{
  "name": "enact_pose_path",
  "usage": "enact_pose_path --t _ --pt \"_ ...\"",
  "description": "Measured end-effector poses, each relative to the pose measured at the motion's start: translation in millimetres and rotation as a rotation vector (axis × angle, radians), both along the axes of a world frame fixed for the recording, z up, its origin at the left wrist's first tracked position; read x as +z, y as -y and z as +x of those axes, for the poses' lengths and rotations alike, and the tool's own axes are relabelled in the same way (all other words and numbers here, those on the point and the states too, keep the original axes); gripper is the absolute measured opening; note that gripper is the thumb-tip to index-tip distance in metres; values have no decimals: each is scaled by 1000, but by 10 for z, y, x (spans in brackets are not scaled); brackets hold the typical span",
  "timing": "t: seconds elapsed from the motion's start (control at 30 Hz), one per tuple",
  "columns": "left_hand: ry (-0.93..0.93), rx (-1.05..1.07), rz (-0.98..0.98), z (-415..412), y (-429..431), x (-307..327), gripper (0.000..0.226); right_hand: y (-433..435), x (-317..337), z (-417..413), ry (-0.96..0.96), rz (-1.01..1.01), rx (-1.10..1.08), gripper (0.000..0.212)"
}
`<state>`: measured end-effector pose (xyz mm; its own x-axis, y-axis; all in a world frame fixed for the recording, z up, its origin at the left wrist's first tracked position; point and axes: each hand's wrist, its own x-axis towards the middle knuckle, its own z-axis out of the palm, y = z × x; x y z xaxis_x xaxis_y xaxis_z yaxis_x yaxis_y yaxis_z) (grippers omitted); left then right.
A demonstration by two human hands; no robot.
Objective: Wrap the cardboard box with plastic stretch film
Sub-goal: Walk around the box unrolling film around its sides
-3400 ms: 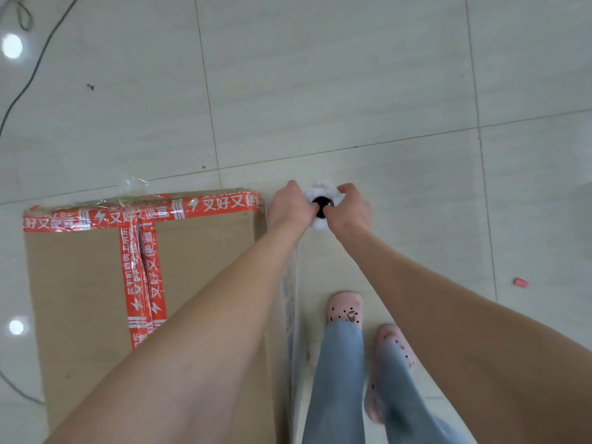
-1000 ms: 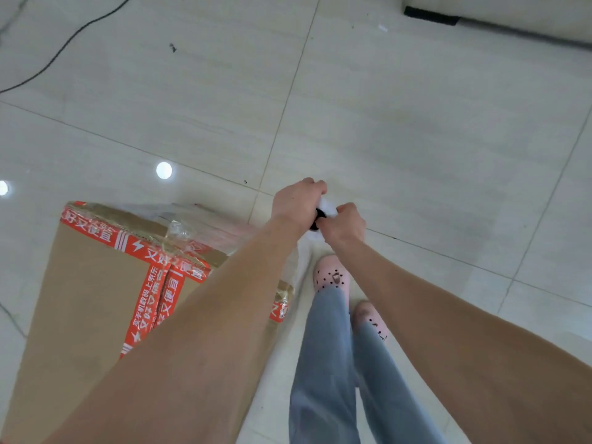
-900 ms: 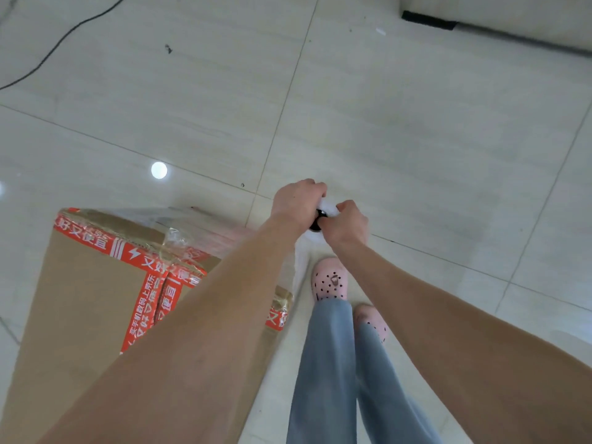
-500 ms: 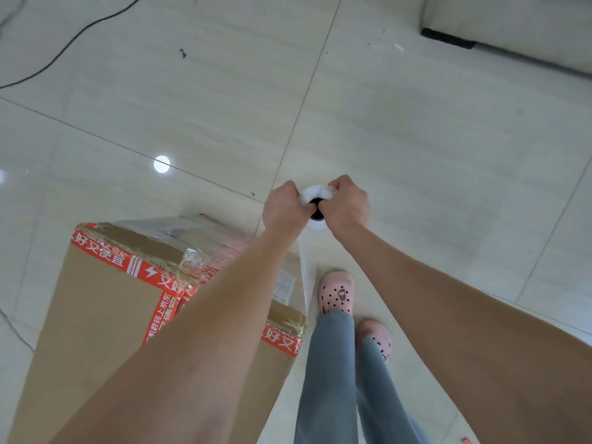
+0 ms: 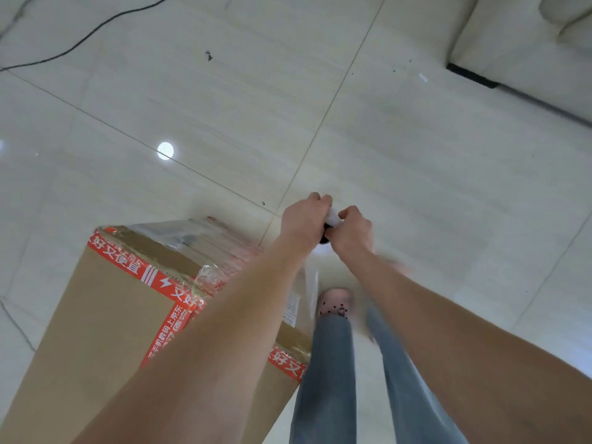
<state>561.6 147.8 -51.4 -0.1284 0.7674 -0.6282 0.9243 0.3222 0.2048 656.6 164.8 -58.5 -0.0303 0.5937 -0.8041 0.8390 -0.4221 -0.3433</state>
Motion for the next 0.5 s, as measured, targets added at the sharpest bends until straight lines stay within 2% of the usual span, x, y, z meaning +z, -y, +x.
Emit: enact_pose_path --t 0.1,0.2,0.33,0.5 --pt "-53 22 67 -75 -58 -36 16 -118 3 -58 19 68 83 21" --pt "-12 210 69 -205 -116 -99 5 -278 4 -174 16 128 211 19" --pt "4 565 78 -364 -152 -167 13 -523 11 -444 10 173 356 23" --pt "-30 1028 103 -544 -76 -214 24 -617 -1 -817 -131 200 406 29"
